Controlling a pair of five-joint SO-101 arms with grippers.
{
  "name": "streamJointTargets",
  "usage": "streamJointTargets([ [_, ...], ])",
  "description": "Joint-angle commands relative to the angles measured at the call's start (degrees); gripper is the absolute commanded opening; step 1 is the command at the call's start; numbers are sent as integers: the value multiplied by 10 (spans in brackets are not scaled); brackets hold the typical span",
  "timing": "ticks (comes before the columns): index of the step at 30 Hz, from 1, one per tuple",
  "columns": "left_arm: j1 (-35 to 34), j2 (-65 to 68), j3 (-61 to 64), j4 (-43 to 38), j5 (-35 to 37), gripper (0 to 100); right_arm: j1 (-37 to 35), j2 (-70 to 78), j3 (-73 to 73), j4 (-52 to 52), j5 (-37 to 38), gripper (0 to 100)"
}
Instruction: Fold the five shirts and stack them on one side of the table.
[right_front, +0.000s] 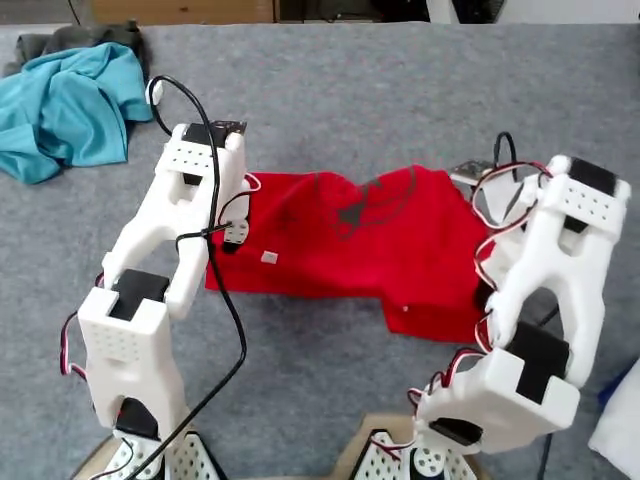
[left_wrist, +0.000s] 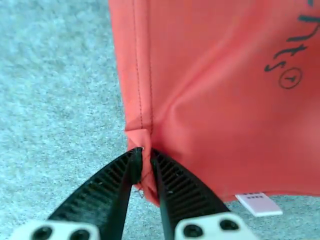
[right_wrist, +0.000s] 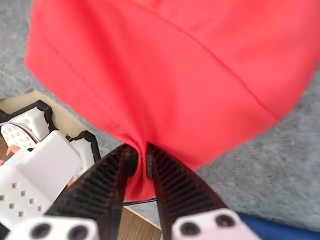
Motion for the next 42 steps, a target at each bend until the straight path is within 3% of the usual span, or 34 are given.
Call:
streamJointTargets([
  [1,4,-7,1,-3,-2,19,27,-35,1,7,12,5],
  [12,4,-7,1,1,-4,29,46,-33,28,3,39,6],
  [17,4,-7,1,23,-4,171,48,-36,58,-22,50,13],
  [23,3,-8,-2,25,-4,195,46,-37,63,-29,47,178],
  [33,-2,-7,-114,36,16,195,45,-61,24,0,60,190],
  [36,-2,-7,-155,8,48,195,12,-70,-12,-11,54,189],
  [42,-2,-5,-166,-85,105,195,-68,-25,-117,-96,-29,188],
])
